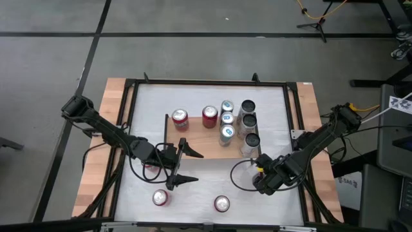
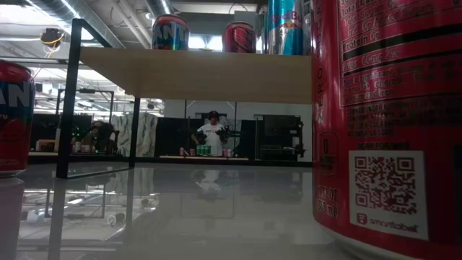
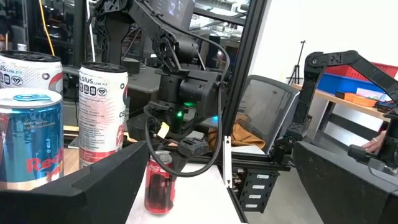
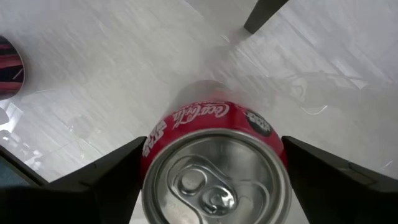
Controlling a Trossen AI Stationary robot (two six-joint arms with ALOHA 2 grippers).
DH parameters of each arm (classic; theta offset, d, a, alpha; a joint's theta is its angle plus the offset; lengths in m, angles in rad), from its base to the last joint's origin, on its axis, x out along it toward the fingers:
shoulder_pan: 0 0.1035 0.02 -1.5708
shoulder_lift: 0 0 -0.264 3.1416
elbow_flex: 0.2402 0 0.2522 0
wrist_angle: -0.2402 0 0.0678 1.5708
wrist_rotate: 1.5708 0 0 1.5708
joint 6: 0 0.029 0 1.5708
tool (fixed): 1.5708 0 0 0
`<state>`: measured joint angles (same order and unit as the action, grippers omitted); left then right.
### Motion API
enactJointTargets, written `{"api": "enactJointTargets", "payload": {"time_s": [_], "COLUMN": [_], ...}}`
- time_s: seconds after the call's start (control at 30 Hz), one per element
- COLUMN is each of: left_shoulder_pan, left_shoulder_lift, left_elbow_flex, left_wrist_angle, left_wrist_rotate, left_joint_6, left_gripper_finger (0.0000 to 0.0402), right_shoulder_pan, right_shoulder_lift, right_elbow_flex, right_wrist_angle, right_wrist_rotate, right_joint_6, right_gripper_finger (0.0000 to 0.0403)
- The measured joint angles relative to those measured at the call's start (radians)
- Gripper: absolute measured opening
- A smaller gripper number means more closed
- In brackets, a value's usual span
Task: Place canned beverage on shelf
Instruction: Put the right red-black soda can on the shelf aligned with the other red-black soda can
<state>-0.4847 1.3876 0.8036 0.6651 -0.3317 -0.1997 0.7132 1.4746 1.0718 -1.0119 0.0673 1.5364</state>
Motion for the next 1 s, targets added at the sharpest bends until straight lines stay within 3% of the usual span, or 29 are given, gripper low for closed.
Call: {"api": "enactJointTargets", "payload": {"time_s": [0.33,0.63,1.0], "left_shoulder_pan": [0.000,0.000,0.000], "left_shoulder_lift": [0.000,0.000,0.000], "left_elbow_flex": [0.000,0.000,0.000], "left_wrist_angle": [0.000,0.000,0.000], "left_wrist_rotate": [0.000,0.000,0.000], "left_joint_6": [0.000,0.000,0.000], "left_gripper_finger": [0.0396,0.0396,0.0396], "right_shoulder_pan": [0.000,0.000,0.000], "right_shoulder_lift": [0.001,0.001,0.000], "right_elbow_flex": [0.000,0.001,0.119], "right_wrist_angle": [0.000,0.021,-0.109], "right_wrist_rotate": [0.001,0.001,0.021], "right_joint_6": [0.000,0.012,0.004], "right_gripper_finger": [0.0397,0.0394,0.0392]}}
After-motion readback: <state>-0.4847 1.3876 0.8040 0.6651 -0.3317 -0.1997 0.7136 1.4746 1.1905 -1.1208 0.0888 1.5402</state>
